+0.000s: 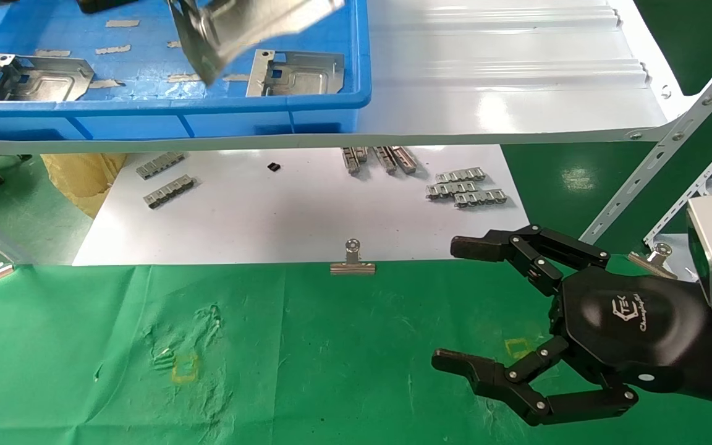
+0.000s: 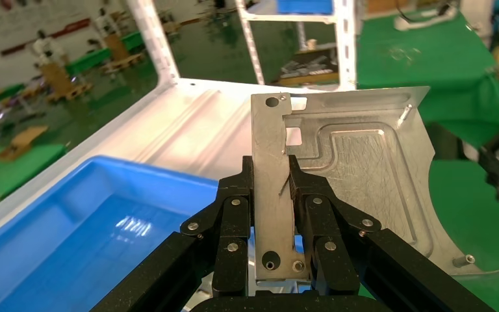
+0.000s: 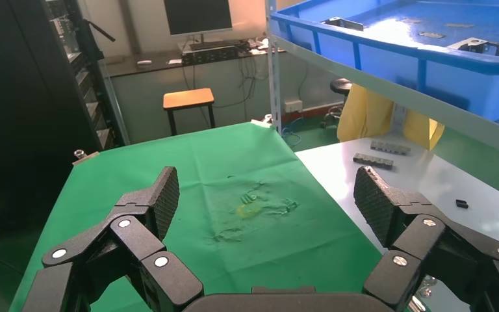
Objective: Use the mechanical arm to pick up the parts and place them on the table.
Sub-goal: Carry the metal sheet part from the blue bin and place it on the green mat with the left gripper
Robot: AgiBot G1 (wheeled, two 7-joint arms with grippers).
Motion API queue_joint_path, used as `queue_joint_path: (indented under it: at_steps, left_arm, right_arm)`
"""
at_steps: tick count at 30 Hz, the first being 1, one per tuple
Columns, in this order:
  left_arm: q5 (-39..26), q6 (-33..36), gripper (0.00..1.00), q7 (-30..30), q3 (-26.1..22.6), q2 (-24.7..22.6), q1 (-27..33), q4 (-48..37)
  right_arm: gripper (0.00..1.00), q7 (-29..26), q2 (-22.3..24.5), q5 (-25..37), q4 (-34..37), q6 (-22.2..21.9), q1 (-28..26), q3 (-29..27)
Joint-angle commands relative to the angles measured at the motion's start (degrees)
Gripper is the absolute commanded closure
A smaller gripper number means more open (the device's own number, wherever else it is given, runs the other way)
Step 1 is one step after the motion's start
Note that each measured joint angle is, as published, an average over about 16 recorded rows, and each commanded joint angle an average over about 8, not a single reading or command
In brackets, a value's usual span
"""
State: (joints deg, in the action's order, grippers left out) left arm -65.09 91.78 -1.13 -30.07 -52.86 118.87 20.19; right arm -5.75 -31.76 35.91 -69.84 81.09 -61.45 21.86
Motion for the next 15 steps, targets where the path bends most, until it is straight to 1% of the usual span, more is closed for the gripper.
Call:
queue_joint_path:
  at_steps: [1,5,8,11,15]
  left_arm:
    - [1.93,0.69,1.00,-0.17,-0.39,0.62,-1.80,3.96]
    - [11.16,0.44,1.00,1.08,-4.28,6.80,-9.66,17.54]
    - [14.81,-0.05,1.00,0.59,-8.02,11.07,-14.22,23.78]
    - [14.64,-0.50,1.00,-2.06,-11.69,13.48,-17.30,25.37]
    - [12.14,-0.86,1.00,-8.84,-15.81,14.80,-21.03,24.22]
  right_arm:
    - [0.00,0.00,0.00,0.00,0.00,0.00,0.00,0.00]
    - [0.00,0.00,0.00,0.00,0.00,0.00,0.00,0.00]
    - [0.00,0.00,0.00,0.00,0.00,0.00,0.00,0.00]
    - [0.00,0.00,0.00,0.00,0.00,0.00,0.00,0.00]
    - [0.00,0.00,0.00,0.00,0.00,0.00,0.00,0.00]
